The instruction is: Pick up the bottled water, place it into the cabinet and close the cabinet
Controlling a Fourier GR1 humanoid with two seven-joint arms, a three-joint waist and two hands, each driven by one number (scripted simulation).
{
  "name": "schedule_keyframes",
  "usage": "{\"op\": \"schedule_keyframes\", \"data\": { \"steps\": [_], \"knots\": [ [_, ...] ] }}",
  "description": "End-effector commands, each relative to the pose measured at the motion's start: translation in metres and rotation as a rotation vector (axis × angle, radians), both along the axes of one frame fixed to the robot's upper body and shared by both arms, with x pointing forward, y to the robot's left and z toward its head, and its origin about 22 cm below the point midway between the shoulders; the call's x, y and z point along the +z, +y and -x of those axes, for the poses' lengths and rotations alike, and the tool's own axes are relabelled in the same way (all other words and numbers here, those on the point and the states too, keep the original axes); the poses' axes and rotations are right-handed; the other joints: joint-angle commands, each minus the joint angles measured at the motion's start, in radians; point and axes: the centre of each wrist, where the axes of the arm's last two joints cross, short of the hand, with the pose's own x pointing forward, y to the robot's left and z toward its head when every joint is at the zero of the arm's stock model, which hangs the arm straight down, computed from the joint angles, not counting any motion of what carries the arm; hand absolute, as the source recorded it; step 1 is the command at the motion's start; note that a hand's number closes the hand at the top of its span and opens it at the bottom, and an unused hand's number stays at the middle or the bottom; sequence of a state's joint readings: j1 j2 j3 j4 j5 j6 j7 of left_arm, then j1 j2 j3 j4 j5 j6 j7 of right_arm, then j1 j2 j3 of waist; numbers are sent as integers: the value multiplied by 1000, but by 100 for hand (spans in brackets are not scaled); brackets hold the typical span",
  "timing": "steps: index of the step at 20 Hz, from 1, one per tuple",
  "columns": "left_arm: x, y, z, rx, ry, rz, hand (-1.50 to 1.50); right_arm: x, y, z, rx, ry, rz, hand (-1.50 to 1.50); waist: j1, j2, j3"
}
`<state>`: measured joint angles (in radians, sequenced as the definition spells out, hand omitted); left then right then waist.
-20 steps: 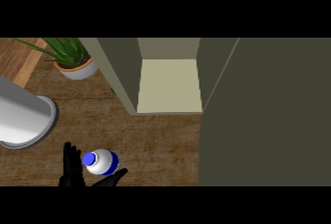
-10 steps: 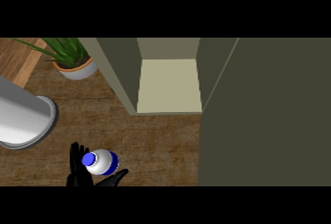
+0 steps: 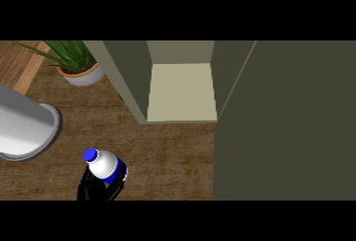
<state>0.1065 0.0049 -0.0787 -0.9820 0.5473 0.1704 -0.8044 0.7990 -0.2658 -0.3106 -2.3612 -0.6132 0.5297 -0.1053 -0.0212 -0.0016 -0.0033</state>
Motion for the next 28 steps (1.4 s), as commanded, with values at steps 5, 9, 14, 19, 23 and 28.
{"op": "schedule_keyframes", "data": {
  "steps": [5, 9, 14, 19, 23, 28],
  "knots": [
    [-8, -6, -1, -30, -88, 28, 150, 51, 28, 14, 40, -76, -36, -150, 6, 0, 1],
    [-10, -15, 2, -2, -141, -5, 150, 45, 23, 11, 35, -76, -27, -150, 8, 0, 1],
    [12, 57, -37, -205, -144, -22, 150, 32, 9, 12, 45, -87, -5, -150, -7, 0, 1],
    [47, 111, -71, -350, -168, -74, 150, 40, 12, 8, 59, -73, -10, -150, 1, 1, 1],
    [43, 77, -74, -426, -158, -48, 150, 39, 12, 10, 30, -78, -30, -150, 10, 0, 2],
    [66, 30, -93, -478, -192, -61, 150, 39, 12, 13, 27, -71, -37, -150, 11, -2, 3]
  ]
}}
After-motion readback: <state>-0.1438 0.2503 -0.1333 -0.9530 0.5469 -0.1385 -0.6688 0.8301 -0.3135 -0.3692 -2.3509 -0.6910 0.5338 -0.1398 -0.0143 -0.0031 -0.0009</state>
